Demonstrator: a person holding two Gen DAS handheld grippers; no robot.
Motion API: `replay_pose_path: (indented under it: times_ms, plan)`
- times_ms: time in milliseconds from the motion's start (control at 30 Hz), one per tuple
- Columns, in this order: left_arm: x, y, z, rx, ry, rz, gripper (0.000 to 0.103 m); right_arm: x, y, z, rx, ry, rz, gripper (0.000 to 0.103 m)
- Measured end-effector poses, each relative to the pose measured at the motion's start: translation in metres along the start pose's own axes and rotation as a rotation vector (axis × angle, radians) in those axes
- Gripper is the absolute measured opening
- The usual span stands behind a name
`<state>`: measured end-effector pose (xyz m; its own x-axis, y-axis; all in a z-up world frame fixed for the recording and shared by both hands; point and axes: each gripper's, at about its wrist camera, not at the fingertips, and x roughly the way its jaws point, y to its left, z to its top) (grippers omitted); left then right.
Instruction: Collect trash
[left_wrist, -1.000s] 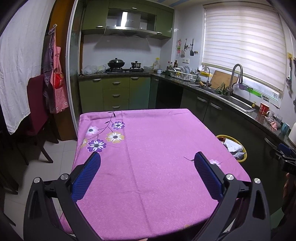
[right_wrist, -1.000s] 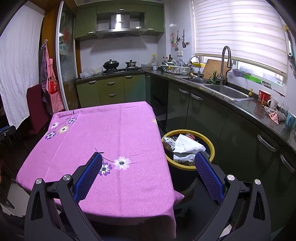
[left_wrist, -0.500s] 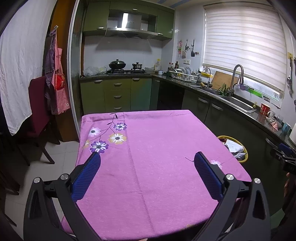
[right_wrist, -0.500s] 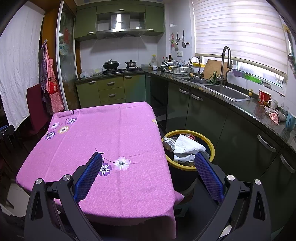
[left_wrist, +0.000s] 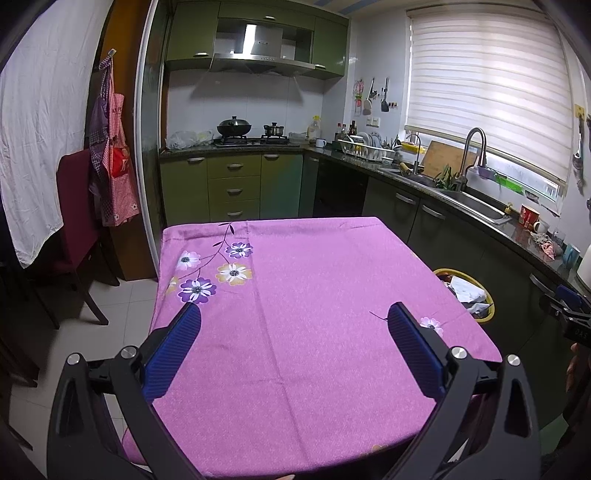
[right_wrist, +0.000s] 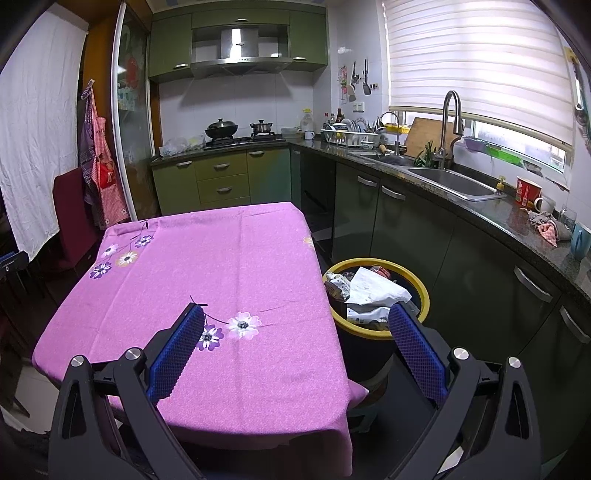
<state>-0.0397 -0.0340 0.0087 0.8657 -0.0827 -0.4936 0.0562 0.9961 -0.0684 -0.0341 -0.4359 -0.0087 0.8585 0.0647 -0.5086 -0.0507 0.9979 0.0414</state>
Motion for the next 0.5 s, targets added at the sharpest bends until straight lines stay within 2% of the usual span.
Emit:
replay_pose_path:
  times_ms: [500]
  plan:
    - [0.0018, 0.0015, -0.002, 0.002, 0.009, -0.006, 0.096, 0.0015, 0.0014, -0.0022, -0.003, -0.002, 0.003, 0.098]
